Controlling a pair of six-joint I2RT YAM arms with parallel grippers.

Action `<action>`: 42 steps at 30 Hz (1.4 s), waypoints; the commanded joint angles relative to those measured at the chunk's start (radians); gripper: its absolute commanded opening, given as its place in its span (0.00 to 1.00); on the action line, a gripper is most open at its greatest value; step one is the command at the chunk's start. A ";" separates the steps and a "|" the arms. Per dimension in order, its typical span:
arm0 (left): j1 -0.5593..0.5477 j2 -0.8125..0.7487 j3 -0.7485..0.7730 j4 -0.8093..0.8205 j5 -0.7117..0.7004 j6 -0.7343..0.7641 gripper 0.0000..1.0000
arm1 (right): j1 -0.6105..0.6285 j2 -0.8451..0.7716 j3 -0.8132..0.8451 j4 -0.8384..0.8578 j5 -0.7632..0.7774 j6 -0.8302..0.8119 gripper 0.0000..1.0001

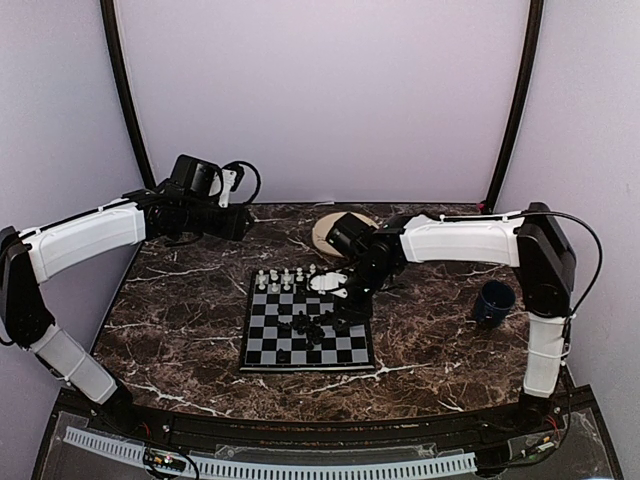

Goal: Set up the chess pieces on the board
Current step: Pick up the rook from the chessboard.

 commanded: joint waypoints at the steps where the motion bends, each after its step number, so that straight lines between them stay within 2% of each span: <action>1: 0.008 -0.019 -0.005 0.004 0.006 -0.007 0.58 | 0.010 0.015 0.002 0.010 0.054 -0.003 0.49; 13: 0.007 -0.021 0.001 -0.006 0.014 0.002 0.58 | 0.027 0.049 0.010 0.003 0.062 -0.002 0.34; 27: 0.008 -0.017 0.005 -0.012 0.037 0.011 0.58 | 0.033 0.050 0.039 -0.027 0.057 0.007 0.06; 34: 0.008 0.000 0.014 -0.024 0.056 0.013 0.58 | 0.044 -0.059 -0.005 -0.081 0.018 -0.005 0.02; 42: 0.008 0.009 0.029 -0.043 0.053 0.036 0.57 | 0.088 -0.208 -0.174 -0.053 0.014 -0.030 0.02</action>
